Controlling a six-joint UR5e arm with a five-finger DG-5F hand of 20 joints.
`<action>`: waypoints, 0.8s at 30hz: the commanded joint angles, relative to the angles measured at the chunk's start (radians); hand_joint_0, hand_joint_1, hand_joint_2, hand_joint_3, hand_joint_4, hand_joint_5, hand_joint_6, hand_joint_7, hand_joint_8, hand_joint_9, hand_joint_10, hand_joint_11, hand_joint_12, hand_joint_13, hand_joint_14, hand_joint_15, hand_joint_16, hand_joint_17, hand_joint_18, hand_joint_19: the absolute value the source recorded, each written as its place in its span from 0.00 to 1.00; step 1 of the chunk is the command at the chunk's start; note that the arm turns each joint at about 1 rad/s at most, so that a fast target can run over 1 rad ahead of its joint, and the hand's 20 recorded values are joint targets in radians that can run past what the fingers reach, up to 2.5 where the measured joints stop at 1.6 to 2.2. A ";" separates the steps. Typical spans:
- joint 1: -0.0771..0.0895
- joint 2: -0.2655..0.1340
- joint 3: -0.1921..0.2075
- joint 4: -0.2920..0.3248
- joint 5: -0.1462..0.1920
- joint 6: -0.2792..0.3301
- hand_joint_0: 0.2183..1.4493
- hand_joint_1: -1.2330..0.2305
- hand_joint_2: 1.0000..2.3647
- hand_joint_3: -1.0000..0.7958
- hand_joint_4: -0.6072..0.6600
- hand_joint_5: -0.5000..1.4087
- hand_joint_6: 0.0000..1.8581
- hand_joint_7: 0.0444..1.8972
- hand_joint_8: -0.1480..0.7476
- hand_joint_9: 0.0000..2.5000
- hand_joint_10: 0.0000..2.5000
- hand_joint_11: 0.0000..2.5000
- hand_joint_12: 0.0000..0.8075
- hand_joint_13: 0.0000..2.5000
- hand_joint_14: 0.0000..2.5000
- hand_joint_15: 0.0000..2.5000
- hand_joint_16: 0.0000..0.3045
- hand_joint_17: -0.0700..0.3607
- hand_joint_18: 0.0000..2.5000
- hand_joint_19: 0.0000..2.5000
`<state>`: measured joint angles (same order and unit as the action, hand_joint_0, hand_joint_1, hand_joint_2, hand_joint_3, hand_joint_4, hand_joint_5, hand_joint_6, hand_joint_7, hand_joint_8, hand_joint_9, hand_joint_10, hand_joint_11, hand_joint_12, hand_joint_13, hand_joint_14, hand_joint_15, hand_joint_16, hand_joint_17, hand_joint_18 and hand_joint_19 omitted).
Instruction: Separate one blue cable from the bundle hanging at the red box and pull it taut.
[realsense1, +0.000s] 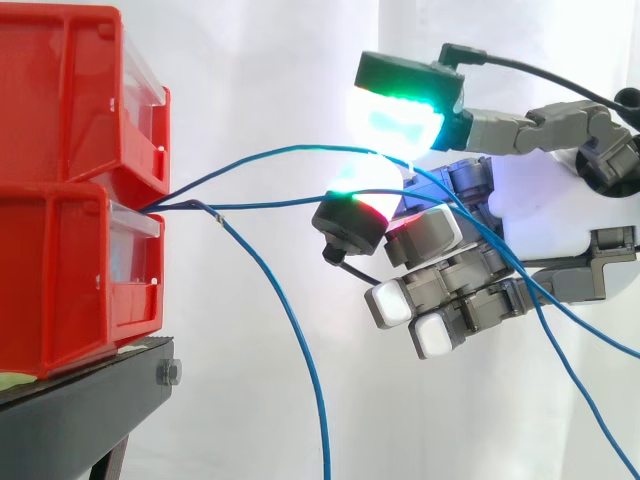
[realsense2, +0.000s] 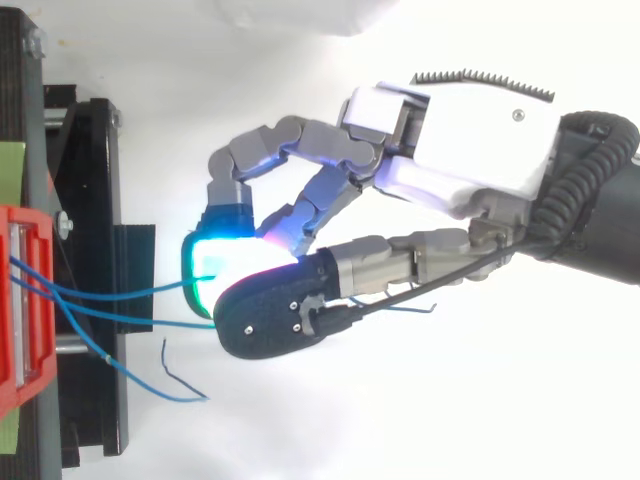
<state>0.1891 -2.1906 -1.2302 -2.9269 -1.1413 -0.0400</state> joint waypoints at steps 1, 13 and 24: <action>0.000 -0.001 0.000 0.000 0.000 0.000 0.31 0.35 0.01 0.43 0.60 0.17 0.44 0.67 0.54 0.44 0.01 0.50 0.50 0.32 0.01 0.24 0.17 0.43 0.33 0.27; 0.001 0.000 0.000 0.000 0.000 0.000 0.27 0.50 0.00 0.28 0.61 0.17 0.46 0.60 0.54 0.44 0.01 0.50 0.51 0.32 0.01 0.24 0.17 0.44 0.34 0.27; 0.001 0.000 0.000 0.000 0.003 0.000 0.31 0.49 0.01 0.42 0.61 0.19 0.44 0.66 0.53 0.46 0.01 0.51 0.50 0.32 0.01 0.24 0.17 0.43 0.34 0.27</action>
<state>0.1897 -2.1905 -1.2302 -2.9268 -1.1394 -0.0401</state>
